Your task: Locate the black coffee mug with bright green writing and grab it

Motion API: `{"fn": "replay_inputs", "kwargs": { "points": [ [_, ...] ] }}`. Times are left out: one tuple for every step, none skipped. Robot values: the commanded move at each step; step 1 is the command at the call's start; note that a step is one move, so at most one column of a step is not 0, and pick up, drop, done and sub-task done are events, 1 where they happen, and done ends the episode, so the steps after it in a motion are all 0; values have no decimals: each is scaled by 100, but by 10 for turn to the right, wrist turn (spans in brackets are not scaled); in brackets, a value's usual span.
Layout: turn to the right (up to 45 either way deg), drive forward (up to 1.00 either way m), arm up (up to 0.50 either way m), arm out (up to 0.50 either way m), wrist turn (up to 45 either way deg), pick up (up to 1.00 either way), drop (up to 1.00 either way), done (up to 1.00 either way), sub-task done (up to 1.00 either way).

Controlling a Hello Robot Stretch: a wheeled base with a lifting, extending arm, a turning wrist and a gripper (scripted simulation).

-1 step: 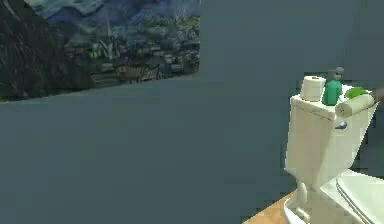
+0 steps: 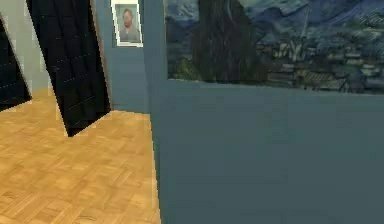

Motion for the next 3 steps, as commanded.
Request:
{"fn": "replay_inputs", "kwargs": {
  "points": [
    [-450,0,0,0,0,0,0,0,0],
    [0,85,0,0,0,0,0,0,0],
    [0,100,0,0,0,0,0,0,0]
  ]
}}
